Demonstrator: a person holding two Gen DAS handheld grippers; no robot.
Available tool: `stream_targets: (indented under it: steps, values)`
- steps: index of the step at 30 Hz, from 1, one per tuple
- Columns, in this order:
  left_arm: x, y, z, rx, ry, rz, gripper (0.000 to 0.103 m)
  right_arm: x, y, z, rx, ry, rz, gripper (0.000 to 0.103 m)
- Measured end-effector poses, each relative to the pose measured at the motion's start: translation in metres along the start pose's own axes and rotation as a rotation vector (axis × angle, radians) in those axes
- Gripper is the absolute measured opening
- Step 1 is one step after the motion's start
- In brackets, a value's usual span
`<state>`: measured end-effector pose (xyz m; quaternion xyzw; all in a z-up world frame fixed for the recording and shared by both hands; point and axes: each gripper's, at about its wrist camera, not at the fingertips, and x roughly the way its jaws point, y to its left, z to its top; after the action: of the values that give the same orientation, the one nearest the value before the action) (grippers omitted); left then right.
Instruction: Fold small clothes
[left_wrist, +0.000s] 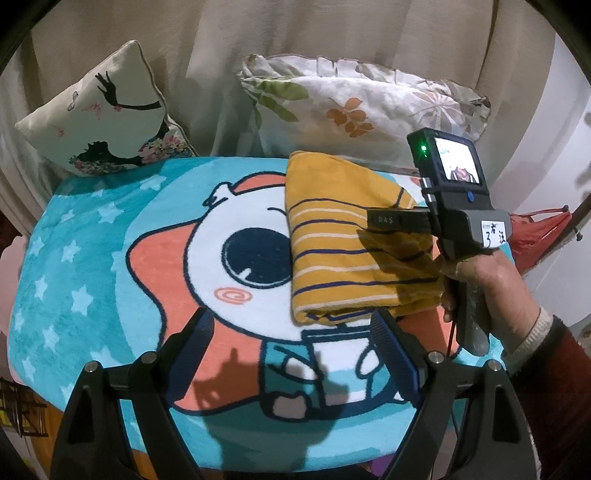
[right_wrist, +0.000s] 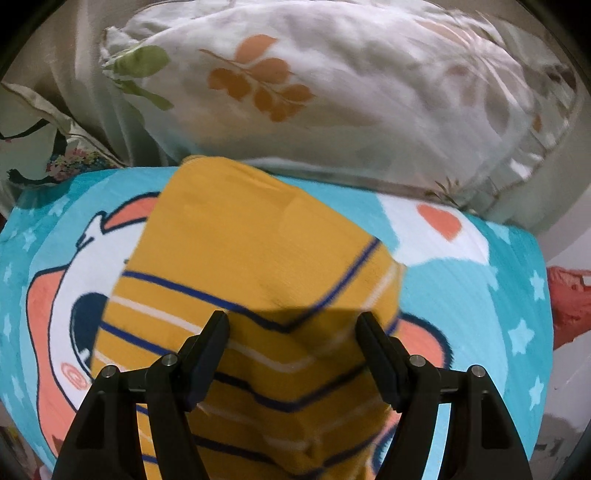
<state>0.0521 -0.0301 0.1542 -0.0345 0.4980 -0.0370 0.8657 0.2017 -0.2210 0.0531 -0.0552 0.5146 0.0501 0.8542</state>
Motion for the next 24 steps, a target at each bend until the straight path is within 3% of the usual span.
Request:
stream_targets:
  steps: [14, 24]
  values:
    - [0.002, -0.027, -0.01, 0.019, -0.003, 0.013, 0.086, -0.01, -0.02, -0.021, 0.011, -0.016, 0.043, 0.076]
    - [0.03, -0.017, -0.008, -0.018, 0.026, 0.052, 0.086, -0.019, -0.062, -0.065, 0.103, -0.011, 0.129, 0.081]
